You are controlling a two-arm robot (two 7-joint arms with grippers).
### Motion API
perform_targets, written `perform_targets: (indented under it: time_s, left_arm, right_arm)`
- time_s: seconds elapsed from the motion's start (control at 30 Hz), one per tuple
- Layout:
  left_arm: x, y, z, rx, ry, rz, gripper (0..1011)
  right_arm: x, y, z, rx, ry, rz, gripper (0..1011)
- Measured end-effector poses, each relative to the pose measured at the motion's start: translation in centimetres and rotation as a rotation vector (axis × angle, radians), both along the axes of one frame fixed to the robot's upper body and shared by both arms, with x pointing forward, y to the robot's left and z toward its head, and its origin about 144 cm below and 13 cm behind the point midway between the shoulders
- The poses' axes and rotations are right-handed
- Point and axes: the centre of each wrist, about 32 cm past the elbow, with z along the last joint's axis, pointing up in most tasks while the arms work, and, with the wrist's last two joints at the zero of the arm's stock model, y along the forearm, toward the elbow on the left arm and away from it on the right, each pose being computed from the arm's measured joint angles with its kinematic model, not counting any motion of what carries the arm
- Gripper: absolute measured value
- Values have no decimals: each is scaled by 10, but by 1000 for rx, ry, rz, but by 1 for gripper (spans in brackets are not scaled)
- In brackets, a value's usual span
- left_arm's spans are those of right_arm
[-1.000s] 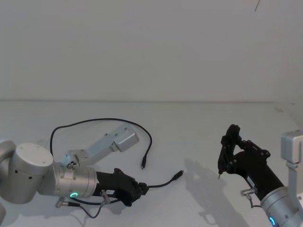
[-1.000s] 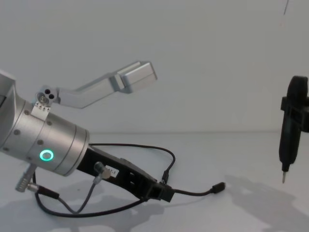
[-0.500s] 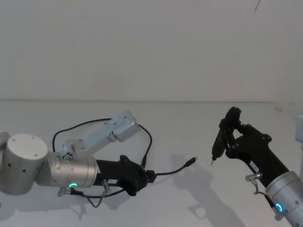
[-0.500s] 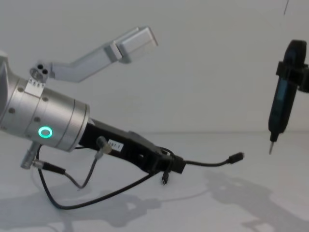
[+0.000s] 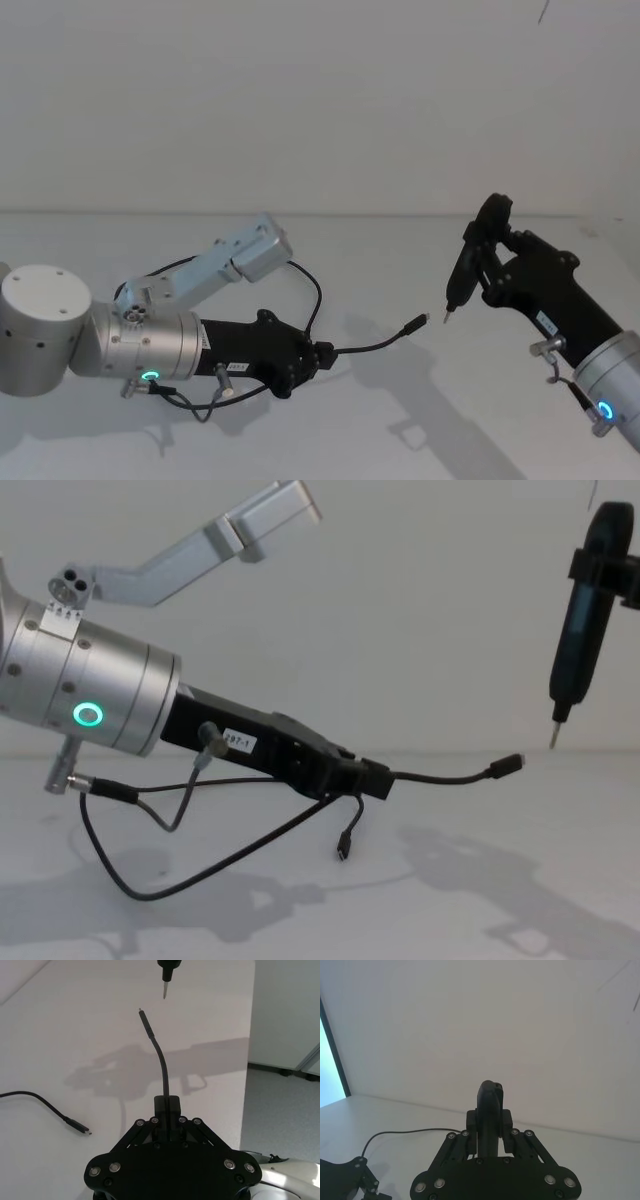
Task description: Pick up the data cable with the one hand.
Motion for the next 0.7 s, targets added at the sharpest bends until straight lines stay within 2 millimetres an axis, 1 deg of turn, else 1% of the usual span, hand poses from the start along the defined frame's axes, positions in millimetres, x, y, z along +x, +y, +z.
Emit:
perform_targets:
  time_s: [0.27, 0.7]
  left_arm:
    - [0, 1, 3, -9, -9, -11, 35]
    - [0, 1, 5, -15, -15, -17, 35]
  right_arm:
    - [7, -6, 6, -22, -19, 19, 279]
    - [20, -9, 3, -36, -19, 43, 279]
